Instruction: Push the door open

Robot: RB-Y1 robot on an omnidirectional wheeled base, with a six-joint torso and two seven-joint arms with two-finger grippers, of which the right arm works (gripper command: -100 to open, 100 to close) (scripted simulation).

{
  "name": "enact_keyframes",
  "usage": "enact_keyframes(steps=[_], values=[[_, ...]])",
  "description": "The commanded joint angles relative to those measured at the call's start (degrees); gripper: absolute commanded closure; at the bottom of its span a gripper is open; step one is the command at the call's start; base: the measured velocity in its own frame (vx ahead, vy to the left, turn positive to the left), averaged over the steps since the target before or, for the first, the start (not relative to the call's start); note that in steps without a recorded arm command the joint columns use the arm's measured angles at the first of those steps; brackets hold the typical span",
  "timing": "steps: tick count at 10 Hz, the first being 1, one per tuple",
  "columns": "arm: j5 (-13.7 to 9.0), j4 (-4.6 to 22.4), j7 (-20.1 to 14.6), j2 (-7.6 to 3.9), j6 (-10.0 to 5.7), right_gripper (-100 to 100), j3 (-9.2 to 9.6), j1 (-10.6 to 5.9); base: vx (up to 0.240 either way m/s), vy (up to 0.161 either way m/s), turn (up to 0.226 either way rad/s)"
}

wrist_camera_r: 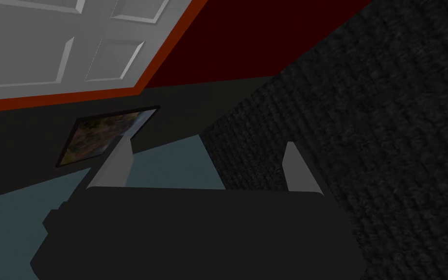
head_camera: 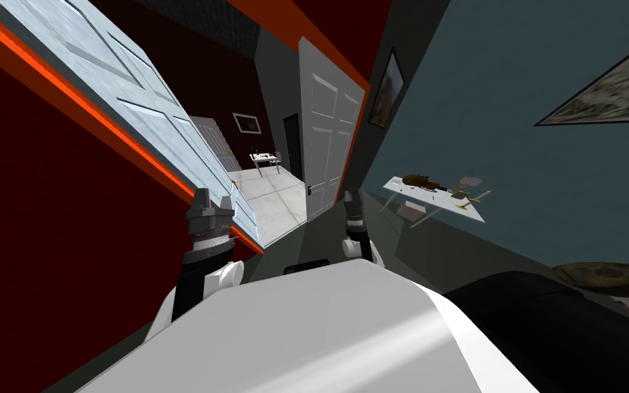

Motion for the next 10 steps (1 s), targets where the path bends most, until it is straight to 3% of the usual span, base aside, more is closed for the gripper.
enact_keyframes(steps=[1,10], values=[[-0.1,2.1,-0.2,-0.28,0.01,-100,0.22,-0.83,0.079,-0.043,0.049],[-0.3,16.8,-1.7,-1.29,-1.23,-100,2.02,-5.72,0.097,-0.051,0.057]])
